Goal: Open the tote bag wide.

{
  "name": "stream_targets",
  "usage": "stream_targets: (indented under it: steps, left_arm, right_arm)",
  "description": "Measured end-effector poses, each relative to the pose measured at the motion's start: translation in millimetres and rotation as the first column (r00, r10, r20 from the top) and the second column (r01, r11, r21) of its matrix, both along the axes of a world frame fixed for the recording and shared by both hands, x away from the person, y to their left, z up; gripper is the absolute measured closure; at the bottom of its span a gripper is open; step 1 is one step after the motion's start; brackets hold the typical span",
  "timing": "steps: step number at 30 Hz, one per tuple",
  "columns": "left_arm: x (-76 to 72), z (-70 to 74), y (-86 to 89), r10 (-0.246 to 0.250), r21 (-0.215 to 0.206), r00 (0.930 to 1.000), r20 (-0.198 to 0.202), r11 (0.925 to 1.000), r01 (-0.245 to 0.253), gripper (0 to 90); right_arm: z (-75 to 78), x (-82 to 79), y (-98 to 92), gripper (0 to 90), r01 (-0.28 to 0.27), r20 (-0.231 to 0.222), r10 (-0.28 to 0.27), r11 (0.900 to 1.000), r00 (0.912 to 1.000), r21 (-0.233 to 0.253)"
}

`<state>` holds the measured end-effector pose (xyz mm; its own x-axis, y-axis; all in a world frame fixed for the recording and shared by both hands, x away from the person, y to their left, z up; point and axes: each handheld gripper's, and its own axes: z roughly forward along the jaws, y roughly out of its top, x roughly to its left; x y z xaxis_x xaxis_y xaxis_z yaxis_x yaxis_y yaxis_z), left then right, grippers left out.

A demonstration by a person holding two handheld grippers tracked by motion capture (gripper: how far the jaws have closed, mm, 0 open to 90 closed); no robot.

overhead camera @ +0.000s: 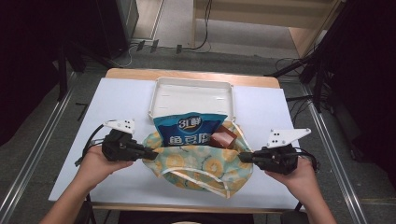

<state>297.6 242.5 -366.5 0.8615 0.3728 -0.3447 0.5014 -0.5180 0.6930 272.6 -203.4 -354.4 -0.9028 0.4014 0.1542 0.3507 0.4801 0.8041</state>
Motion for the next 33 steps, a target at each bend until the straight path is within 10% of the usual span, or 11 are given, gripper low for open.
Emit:
stream_targets:
  steps: [33]
  left_arm:
    - [-1.8,-68.4,-0.9,-0.001,-0.041,0.9915,-0.13,0.9991,-0.004,88.0]
  right_arm:
    - [-90.3,9.7,1.6,90.0,0.011,-0.119,-0.011,1.0,0.9929,0.002]
